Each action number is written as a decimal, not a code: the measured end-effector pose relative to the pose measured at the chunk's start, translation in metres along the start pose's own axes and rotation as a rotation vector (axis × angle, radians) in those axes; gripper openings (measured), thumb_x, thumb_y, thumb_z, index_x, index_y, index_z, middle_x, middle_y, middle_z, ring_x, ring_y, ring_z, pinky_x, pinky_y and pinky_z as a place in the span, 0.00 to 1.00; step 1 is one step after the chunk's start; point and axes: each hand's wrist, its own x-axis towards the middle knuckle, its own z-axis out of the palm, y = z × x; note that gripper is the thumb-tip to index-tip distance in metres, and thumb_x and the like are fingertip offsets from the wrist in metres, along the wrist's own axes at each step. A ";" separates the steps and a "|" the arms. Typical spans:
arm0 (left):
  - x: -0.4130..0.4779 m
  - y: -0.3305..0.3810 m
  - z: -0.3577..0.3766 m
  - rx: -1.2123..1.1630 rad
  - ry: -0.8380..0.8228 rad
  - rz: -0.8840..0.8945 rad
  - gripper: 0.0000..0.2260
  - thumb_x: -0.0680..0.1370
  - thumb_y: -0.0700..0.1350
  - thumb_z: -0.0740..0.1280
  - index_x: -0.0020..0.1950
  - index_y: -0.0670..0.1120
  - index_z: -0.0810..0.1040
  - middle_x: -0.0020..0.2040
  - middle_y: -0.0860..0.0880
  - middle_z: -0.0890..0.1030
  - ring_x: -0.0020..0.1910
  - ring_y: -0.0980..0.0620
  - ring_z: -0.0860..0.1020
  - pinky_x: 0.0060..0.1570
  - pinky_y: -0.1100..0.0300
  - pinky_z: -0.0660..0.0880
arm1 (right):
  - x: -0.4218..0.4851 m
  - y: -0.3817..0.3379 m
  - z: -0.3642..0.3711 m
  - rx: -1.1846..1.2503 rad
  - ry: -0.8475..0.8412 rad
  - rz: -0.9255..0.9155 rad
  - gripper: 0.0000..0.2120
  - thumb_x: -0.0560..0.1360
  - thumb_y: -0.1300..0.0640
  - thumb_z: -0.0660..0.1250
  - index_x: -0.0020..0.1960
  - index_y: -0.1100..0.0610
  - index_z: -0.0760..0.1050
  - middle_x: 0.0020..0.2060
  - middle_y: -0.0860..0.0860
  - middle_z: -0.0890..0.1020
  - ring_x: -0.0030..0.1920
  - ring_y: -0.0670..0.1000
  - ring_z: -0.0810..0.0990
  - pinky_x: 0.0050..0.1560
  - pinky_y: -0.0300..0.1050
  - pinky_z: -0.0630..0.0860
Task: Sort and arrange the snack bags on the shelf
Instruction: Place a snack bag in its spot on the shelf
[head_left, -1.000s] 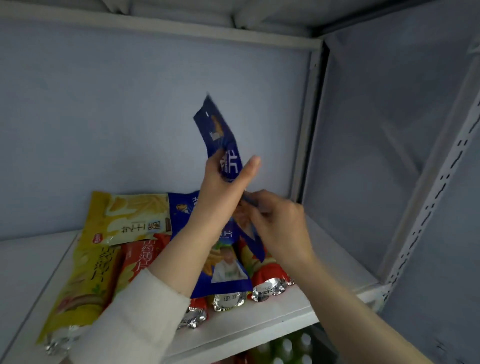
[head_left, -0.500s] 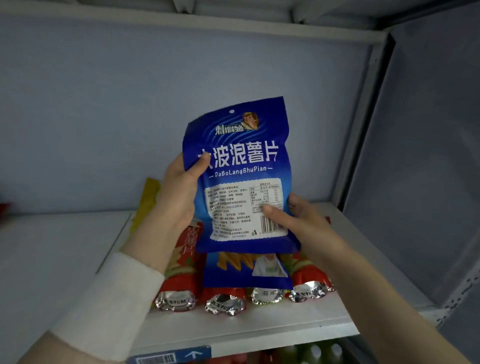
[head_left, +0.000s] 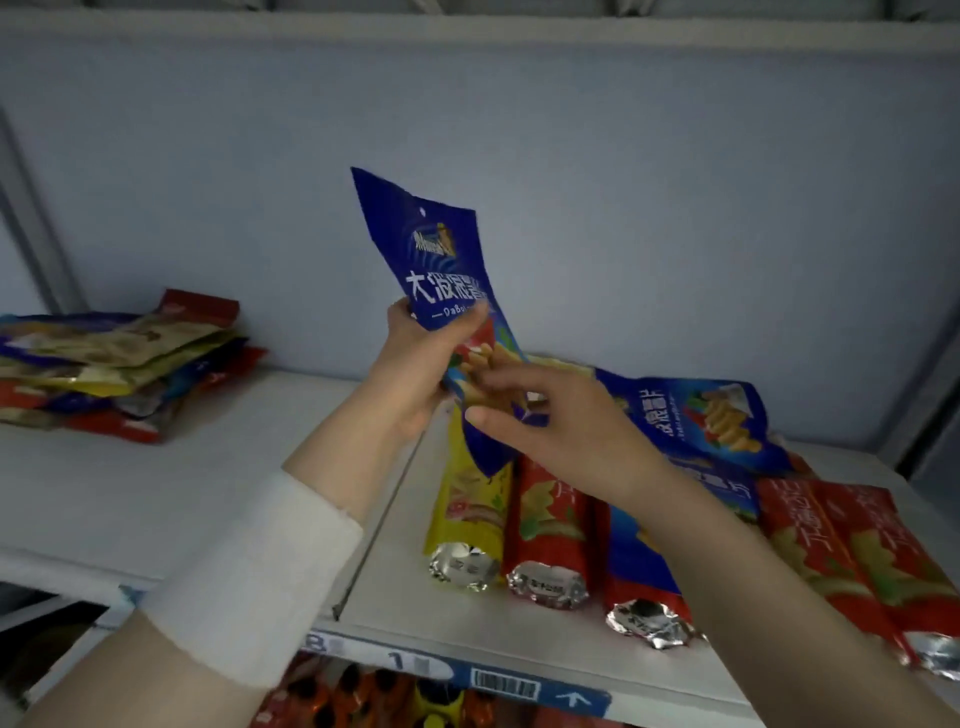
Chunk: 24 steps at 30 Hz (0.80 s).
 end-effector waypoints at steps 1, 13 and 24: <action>0.007 0.000 -0.021 -0.011 0.024 -0.007 0.17 0.75 0.42 0.69 0.63 0.45 0.71 0.55 0.44 0.81 0.50 0.47 0.82 0.49 0.51 0.80 | 0.008 -0.010 0.009 0.019 -0.036 -0.008 0.19 0.72 0.47 0.67 0.63 0.46 0.74 0.61 0.37 0.74 0.61 0.35 0.70 0.56 0.28 0.68; 0.097 0.021 -0.281 0.218 0.182 -0.029 0.10 0.76 0.40 0.67 0.57 0.46 0.75 0.48 0.50 0.80 0.43 0.53 0.79 0.45 0.58 0.77 | 0.155 -0.080 0.165 -0.623 -0.515 0.062 0.22 0.74 0.41 0.62 0.65 0.50 0.70 0.63 0.47 0.76 0.62 0.50 0.74 0.62 0.49 0.71; 0.189 0.065 -0.432 0.460 0.339 -0.145 0.20 0.75 0.46 0.70 0.64 0.40 0.74 0.59 0.43 0.79 0.56 0.44 0.78 0.57 0.50 0.74 | 0.257 -0.089 0.232 -0.695 -0.486 -0.003 0.28 0.75 0.39 0.59 0.72 0.44 0.59 0.68 0.46 0.70 0.67 0.48 0.69 0.65 0.45 0.67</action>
